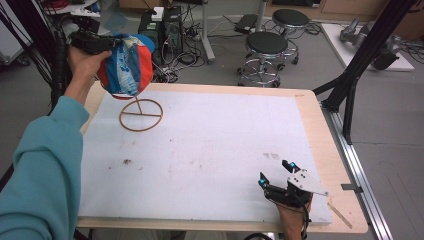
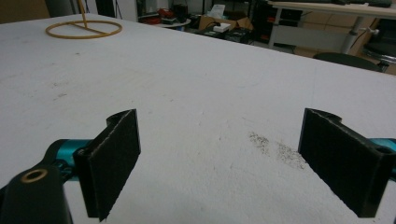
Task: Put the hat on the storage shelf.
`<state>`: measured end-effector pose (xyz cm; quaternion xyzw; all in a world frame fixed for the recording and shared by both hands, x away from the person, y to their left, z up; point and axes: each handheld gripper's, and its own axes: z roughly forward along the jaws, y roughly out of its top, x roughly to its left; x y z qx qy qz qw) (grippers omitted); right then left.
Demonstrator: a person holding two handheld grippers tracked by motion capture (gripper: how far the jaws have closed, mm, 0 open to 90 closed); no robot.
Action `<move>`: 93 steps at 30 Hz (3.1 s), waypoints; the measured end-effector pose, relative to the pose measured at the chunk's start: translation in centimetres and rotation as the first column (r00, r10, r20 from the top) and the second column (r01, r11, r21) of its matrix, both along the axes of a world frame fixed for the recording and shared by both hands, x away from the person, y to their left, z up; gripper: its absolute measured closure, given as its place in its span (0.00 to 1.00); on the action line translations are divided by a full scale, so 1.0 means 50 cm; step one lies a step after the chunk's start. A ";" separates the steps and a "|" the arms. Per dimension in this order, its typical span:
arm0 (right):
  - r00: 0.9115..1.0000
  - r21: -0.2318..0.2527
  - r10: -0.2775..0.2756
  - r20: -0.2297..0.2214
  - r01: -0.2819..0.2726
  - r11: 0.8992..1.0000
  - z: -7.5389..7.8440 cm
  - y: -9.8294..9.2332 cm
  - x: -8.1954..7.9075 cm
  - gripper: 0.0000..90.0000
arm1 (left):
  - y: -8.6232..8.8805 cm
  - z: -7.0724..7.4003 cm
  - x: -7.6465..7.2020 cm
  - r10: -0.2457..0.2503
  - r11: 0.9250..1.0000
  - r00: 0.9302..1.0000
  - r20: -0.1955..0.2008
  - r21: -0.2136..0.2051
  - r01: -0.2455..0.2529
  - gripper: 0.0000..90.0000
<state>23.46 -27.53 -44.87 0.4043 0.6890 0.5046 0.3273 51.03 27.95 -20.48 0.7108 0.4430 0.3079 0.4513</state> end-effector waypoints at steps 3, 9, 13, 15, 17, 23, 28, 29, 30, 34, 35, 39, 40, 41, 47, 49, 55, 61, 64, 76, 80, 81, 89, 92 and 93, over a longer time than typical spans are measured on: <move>1.000 -0.001 0.000 0.005 0.000 1.000 0.000 0.000 0.000 0.13 | 0.004 -0.015 0.006 0.021 1.000 0.999 -0.028 0.012 -0.021 0.99; 1.000 -0.001 0.002 0.009 -0.002 1.000 0.000 0.000 0.000 0.13 | 0.016 -0.027 0.011 0.038 0.999 0.999 -0.037 -0.013 -0.038 0.98; 1.000 -0.001 0.003 0.007 -0.003 1.000 0.000 0.000 0.000 0.13 | 0.017 -0.026 0.013 0.045 0.999 0.998 -0.038 -0.014 -0.046 0.91; 1.000 0.001 0.002 0.005 -0.002 1.000 0.000 0.000 -0.001 0.13 | 0.017 -0.029 0.015 0.045 0.999 0.998 -0.041 -0.020 -0.046 0.91; 1.000 0.000 0.002 0.005 -0.002 1.000 0.000 0.000 -0.001 0.13 | 0.018 -0.032 0.015 0.046 0.999 0.998 -0.037 -0.027 -0.047 0.91; 1.000 -0.005 0.001 0.008 -0.001 1.000 0.000 0.000 0.000 0.13 | 0.030 -0.039 0.014 0.083 0.993 0.996 -0.042 -0.080 -0.086 0.63; 1.000 0.005 0.008 0.023 -0.008 1.000 -0.001 -0.002 -0.003 0.13 | 0.049 -0.048 0.008 0.072 0.989 0.997 -0.021 -0.128 -0.074 0.38; 1.000 0.009 0.010 0.024 -0.011 1.000 -0.001 -0.003 -0.004 0.13 | 0.052 -0.047 0.005 0.054 0.988 0.999 -0.009 -0.146 -0.055 0.32; 1.000 0.011 0.011 0.023 -0.011 1.000 -0.001 -0.003 -0.004 0.13 | 0.052 -0.047 0.005 0.054 0.988 0.999 -0.009 -0.146 -0.055 0.27; 1.000 0.006 0.012 0.017 -0.012 1.000 -0.001 -0.001 -0.003 0.13 | 0.061 -0.045 -0.016 0.012 0.984 0.999 0.032 -0.178 -0.006 0.19; 1.000 0.005 0.013 0.016 -0.013 1.000 -0.001 -0.001 -0.003 0.13 | 0.061 -0.044 -0.021 0.007 0.984 0.999 0.033 -0.176 -0.001 0.19; 1.000 0.005 0.010 0.019 -0.010 1.000 -0.001 -0.001 -0.003 0.13 | 0.064 -0.032 -0.045 -0.012 0.987 0.999 0.051 -0.161 0.020 0.18; 1.000 0.005 0.009 0.022 -0.010 1.000 -0.001 -0.001 -0.004 0.13 | 0.063 -0.028 -0.051 -0.017 0.987 0.998 0.058 -0.161 0.026 0.18; 1.000 0.005 0.009 0.022 -0.009 1.000 -0.001 -0.001 -0.004 0.13 | 0.063 -0.023 -0.057 -0.020 0.987 0.998 0.066 -0.158 0.030 0.18; 1.000 0.005 0.005 0.026 -0.005 1.000 -0.001 -0.002 -0.004 0.13 | 0.060 -0.003 -0.088 -0.043 0.987 0.994 0.099 -0.152 0.057 0.18; 1.000 0.006 0.005 0.024 -0.005 1.000 -0.001 -0.002 -0.005 0.13 | 0.061 -0.006 -0.100 -0.059 0.984 0.992 0.112 -0.159 0.077 0.18; 1.000 0.004 0.006 0.025 -0.006 1.000 -0.001 -0.002 -0.005 0.13 | 0.072 -0.025 -0.129 -0.084 0.982 0.988 0.127 -0.158 0.103 0.17; 1.000 0.004 0.004 0.017 -0.004 1.000 -0.001 0.000 -0.003 0.13 | 0.093 -0.054 -0.215 -0.147 0.975 0.972 0.185 -0.139 0.174 0.16; 1.000 0.006 0.004 0.024 -0.004 1.000 -0.001 -0.002 -0.004 0.13 | 0.097 -0.075 -0.266 -0.178 0.970 0.960 0.216 -0.127 0.209 0.16; 1.000 0.022 0.004 0.029 -0.005 1.000 -0.001 -0.005 -0.005 0.13 | 0.088 -0.241 -0.424 -0.266 0.948 0.934 0.240 -0.110 0.299 0.16; 1.000 0.022 0.003 0.026 -0.003 1.000 -0.001 -0.004 -0.005 0.13 | 0.078 -0.292 -0.453 -0.278 0.940 0.924 0.263 -0.126 0.319 0.16; 1.000 0.024 0.001 0.026 -0.001 1.000 -0.001 -0.004 -0.005 0.13 | 0.075 -0.303 -0.459 -0.285 0.937 0.922 0.263 -0.125 0.325 0.16; 0.999 0.029 -0.004 0.035 0.003 1.000 -0.001 -0.006 -0.007 0.13 | 0.058 -0.389 -0.498 -0.271 0.939 0.911 0.310 -0.123 0.321 0.16; 0.999 0.037 -0.006 0.041 0.004 0.999 -0.002 -0.007 -0.008 0.13 | 0.057 -0.419 -0.505 -0.261 0.944 0.919 0.297 -0.119 0.307 0.16; 0.999 0.039 -0.006 0.043 0.005 0.999 -0.002 -0.007 -0.009 0.13 | 0.057 -0.427 -0.506 -0.260 0.944 0.922 0.285 -0.124 0.305 0.16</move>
